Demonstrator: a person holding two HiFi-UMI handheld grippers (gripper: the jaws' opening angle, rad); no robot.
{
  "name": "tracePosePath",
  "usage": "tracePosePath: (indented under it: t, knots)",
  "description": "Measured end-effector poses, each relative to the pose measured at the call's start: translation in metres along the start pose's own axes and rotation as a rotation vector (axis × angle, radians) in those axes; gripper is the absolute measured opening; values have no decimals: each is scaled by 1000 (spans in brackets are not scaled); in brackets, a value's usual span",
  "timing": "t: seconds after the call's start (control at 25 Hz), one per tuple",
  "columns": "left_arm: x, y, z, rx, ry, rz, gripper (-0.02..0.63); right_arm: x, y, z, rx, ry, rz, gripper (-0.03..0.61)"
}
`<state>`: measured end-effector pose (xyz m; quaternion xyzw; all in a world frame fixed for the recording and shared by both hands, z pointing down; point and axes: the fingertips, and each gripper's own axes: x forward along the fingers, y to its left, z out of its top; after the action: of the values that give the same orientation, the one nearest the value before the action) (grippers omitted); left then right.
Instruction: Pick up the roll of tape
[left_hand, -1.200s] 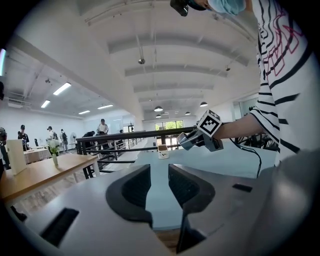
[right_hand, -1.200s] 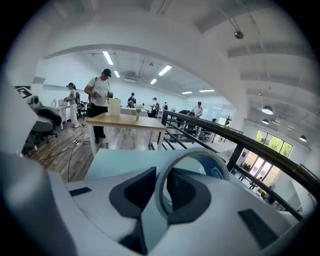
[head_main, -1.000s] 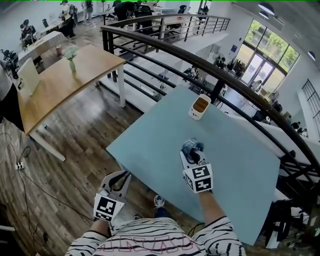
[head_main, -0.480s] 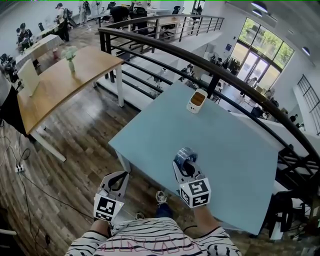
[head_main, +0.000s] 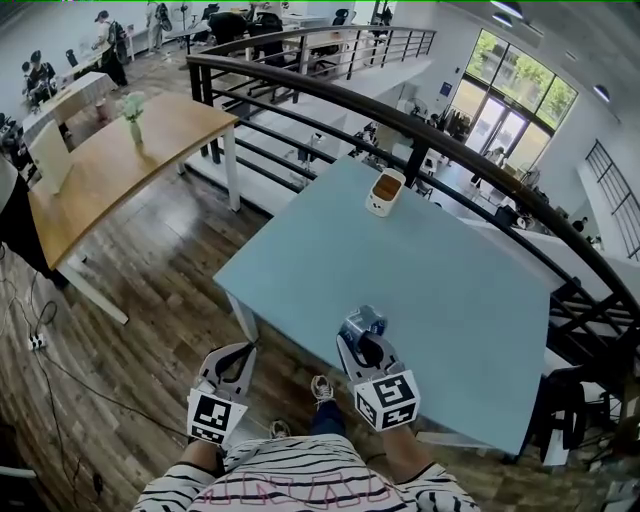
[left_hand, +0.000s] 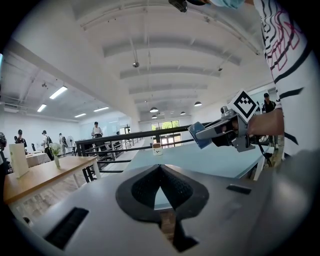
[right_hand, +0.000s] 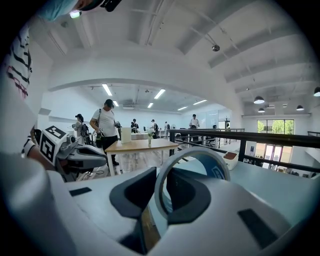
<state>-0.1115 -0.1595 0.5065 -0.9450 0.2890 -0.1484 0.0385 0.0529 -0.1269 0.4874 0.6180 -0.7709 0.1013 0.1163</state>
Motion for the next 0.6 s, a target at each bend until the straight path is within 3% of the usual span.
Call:
tracePosePath:
  t: [0.6]
  knots:
    - [-5, -3, 2, -3, -5, -6, 25, -10, 12, -11, 18, 23, -5, 75]
